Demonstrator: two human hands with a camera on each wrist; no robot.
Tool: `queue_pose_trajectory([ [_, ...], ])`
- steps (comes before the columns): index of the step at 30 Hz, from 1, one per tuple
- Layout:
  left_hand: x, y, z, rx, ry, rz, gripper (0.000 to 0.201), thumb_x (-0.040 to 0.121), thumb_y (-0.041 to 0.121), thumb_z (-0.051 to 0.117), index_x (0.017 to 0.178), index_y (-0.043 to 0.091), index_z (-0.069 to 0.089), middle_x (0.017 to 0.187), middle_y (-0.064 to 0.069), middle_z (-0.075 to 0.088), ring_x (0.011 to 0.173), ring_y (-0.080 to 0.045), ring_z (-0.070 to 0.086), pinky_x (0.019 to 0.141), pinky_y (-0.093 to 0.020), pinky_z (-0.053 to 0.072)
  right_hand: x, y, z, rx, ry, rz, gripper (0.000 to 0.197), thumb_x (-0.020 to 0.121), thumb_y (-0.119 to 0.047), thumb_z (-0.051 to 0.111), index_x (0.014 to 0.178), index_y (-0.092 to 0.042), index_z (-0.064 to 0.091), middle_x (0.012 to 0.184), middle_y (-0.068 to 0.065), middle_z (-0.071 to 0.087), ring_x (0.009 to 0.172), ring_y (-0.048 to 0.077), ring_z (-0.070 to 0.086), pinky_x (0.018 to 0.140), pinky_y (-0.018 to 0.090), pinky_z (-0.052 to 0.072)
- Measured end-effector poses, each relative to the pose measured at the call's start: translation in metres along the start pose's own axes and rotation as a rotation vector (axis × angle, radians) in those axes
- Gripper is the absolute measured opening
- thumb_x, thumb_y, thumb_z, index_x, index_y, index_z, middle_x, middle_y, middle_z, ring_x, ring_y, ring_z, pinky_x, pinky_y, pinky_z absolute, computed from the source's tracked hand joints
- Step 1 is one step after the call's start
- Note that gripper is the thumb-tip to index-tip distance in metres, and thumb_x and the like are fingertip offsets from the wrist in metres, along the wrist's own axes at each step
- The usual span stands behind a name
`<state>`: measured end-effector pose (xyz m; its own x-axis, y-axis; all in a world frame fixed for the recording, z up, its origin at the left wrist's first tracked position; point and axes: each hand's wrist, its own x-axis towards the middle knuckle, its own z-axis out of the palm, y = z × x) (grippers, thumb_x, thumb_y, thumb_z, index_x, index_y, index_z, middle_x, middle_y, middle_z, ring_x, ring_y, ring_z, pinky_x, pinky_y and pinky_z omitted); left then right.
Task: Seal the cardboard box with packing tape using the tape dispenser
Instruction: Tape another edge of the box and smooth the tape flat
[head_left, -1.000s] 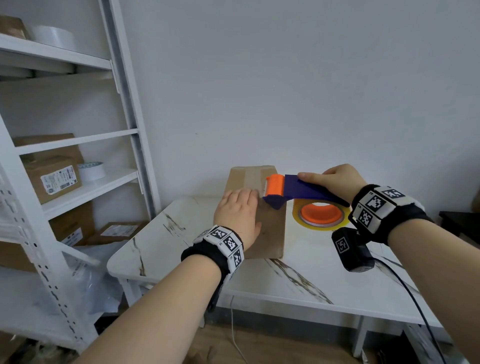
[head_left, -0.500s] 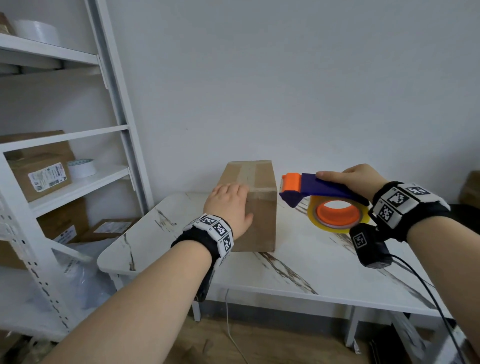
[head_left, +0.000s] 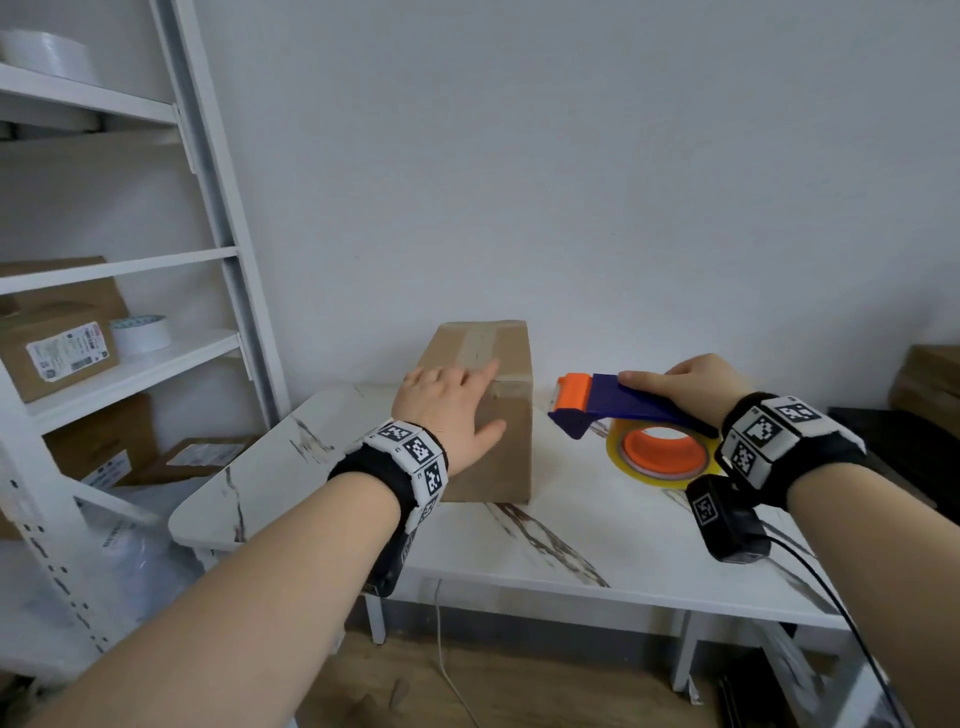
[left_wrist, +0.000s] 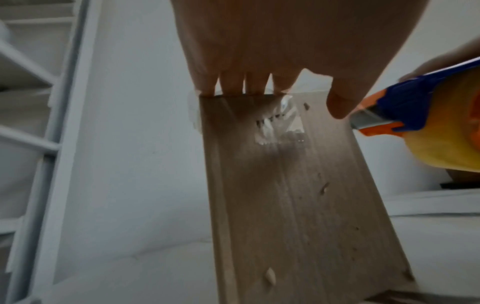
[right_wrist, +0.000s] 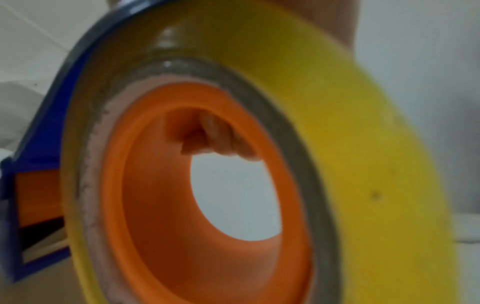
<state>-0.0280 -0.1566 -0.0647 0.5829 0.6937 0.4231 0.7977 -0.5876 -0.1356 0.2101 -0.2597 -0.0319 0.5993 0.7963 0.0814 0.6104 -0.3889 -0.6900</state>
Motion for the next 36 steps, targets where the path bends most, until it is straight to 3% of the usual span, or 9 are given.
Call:
queue_pose_trajectory([
  [2, 0.001, 0.003, -0.004, 0.005, -0.048, 0.014, 0.063, 0.087, 0.057, 0.039, 0.146, 0.042, 0.02, 0.134, -0.004, 0.051, 0.123, -0.028, 0.047, 0.108, -0.043, 0.032, 0.002, -0.003, 0.006, -0.018, -0.011, 0.0, 0.051, 0.073, -0.056, 0.067, 0.066, -0.008, 0.052, 0.065, 0.01, 0.048, 0.053, 0.021, 0.043, 0.051, 0.028, 0.029],
  [4, 0.005, 0.006, -0.008, -0.031, -0.093, -0.009, 0.058, 0.086, 0.052, 0.043, 0.142, 0.044, 0.028, 0.13, -0.007, 0.052, 0.12, -0.03, 0.049, 0.107, -0.044, 0.033, 0.003, -0.006, 0.009, -0.031, -0.003, -0.003, 0.051, 0.073, -0.056, 0.068, 0.065, -0.008, 0.05, 0.067, 0.011, 0.048, 0.056, 0.023, 0.043, 0.052, 0.028, 0.029],
  [8, 0.012, 0.016, -0.016, -0.1, -0.122, -0.007, 0.051, 0.085, 0.042, 0.048, 0.134, 0.03, 0.043, 0.14, -0.008, 0.045, 0.127, -0.03, 0.045, 0.112, -0.044, 0.028, 0.006, -0.014, 0.008, -0.08, 0.018, 0.001, 0.055, 0.071, -0.056, 0.07, 0.058, -0.009, 0.045, 0.06, 0.009, 0.045, 0.056, 0.023, 0.042, 0.051, 0.029, 0.028],
  [10, 0.015, 0.026, -0.017, -0.133, -0.103, 0.016, 0.043, 0.088, 0.043, 0.047, 0.123, 0.017, 0.05, 0.137, -0.008, 0.049, 0.116, -0.028, 0.05, 0.095, -0.039, 0.042, 0.007, -0.018, 0.007, -0.119, 0.02, 0.001, 0.057, 0.071, -0.056, 0.07, 0.055, -0.01, 0.041, 0.056, 0.007, 0.041, 0.053, 0.022, 0.041, 0.051, 0.029, 0.028],
  [12, 0.019, 0.037, -0.018, -0.18, -0.04, -0.031, 0.038, 0.09, 0.049, 0.042, 0.099, 0.013, 0.05, 0.108, -0.008, 0.061, 0.084, -0.026, 0.052, 0.066, -0.033, 0.041, 0.007, -0.024, 0.006, -0.151, 0.032, -0.003, 0.056, 0.07, -0.056, 0.07, 0.056, -0.009, 0.043, 0.056, 0.006, 0.042, 0.054, 0.022, 0.042, 0.051, 0.028, 0.029],
  [14, 0.026, 0.043, -0.018, -0.193, 0.021, -0.094, 0.04, 0.09, 0.051, 0.042, 0.092, 0.012, 0.049, 0.098, -0.008, 0.062, 0.078, -0.027, 0.054, 0.06, -0.031, 0.037, 0.008, -0.029, 0.006, -0.181, 0.047, -0.014, 0.056, 0.069, -0.056, 0.071, 0.058, -0.008, 0.045, 0.056, 0.006, 0.044, 0.055, 0.022, 0.044, 0.05, 0.028, 0.03],
  [17, 0.034, 0.051, -0.013, -0.139, 0.07, -0.137, 0.04, 0.092, 0.046, 0.044, 0.105, 0.01, 0.055, 0.108, -0.008, 0.06, 0.096, -0.029, 0.059, 0.067, -0.033, 0.04, 0.008, -0.036, 0.004, -0.236, 0.063, -0.035, 0.058, 0.068, -0.058, 0.07, 0.053, -0.01, 0.041, 0.053, 0.006, 0.043, 0.051, 0.021, 0.042, 0.049, 0.028, 0.03],
  [22, 0.043, 0.059, -0.005, -0.156, 0.057, -0.194, 0.03, 0.094, 0.029, 0.041, 0.106, 0.012, 0.063, 0.113, -0.007, 0.054, 0.102, -0.028, 0.057, 0.083, -0.037, 0.042, 0.005, -0.045, 0.002, -0.307, 0.112, -0.099, 0.06, 0.07, -0.055, 0.069, 0.046, -0.012, 0.036, 0.048, 0.004, 0.039, 0.049, 0.021, 0.039, 0.046, 0.028, 0.027],
  [36, 0.046, 0.063, -0.01, -0.163, -0.013, -0.255, 0.029, 0.092, 0.018, 0.041, 0.106, 0.012, 0.065, 0.116, -0.007, 0.053, 0.107, -0.027, 0.056, 0.09, -0.038, 0.044, -0.01, -0.079, 0.0, -0.434, 0.252, -0.157, 0.047, 0.071, -0.048, 0.069, 0.055, -0.013, 0.043, 0.057, 0.002, 0.047, 0.05, 0.017, 0.042, 0.046, 0.021, 0.029],
])
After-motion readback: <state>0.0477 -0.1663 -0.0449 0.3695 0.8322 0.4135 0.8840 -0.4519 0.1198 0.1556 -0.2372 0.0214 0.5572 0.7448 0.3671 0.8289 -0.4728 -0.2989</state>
